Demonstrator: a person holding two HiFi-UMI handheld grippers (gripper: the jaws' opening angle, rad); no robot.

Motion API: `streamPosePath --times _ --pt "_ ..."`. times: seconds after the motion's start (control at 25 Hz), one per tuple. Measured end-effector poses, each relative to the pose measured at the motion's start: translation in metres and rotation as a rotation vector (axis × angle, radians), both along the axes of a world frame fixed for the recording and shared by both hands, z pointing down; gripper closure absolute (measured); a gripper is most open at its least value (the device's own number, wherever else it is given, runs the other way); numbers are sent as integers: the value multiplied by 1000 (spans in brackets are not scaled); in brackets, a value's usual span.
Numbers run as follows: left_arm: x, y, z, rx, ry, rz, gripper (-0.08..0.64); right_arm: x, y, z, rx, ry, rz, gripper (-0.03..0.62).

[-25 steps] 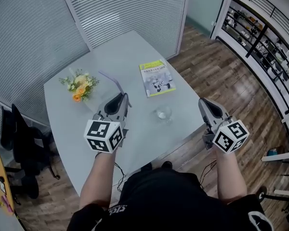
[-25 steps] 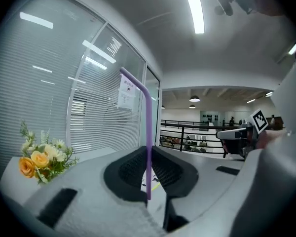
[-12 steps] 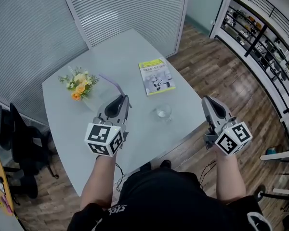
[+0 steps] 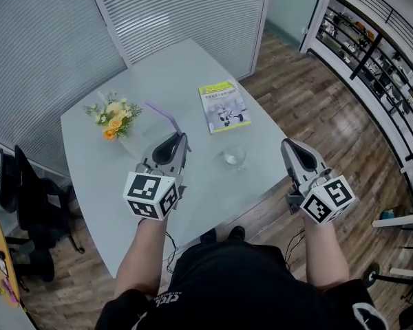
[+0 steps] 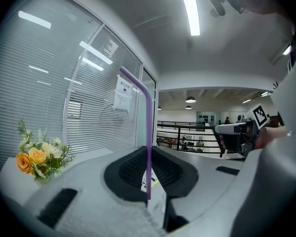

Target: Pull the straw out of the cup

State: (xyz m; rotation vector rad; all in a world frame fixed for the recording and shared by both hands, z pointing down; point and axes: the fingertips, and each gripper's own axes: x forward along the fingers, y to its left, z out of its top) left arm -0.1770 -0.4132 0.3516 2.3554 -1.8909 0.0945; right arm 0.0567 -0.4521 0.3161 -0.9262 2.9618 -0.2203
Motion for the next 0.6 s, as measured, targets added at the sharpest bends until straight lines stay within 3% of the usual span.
streamPosePath --times 0.6 --pt "4 9 0 -7 22 7 522 10 12 -2 9 3 17 589"
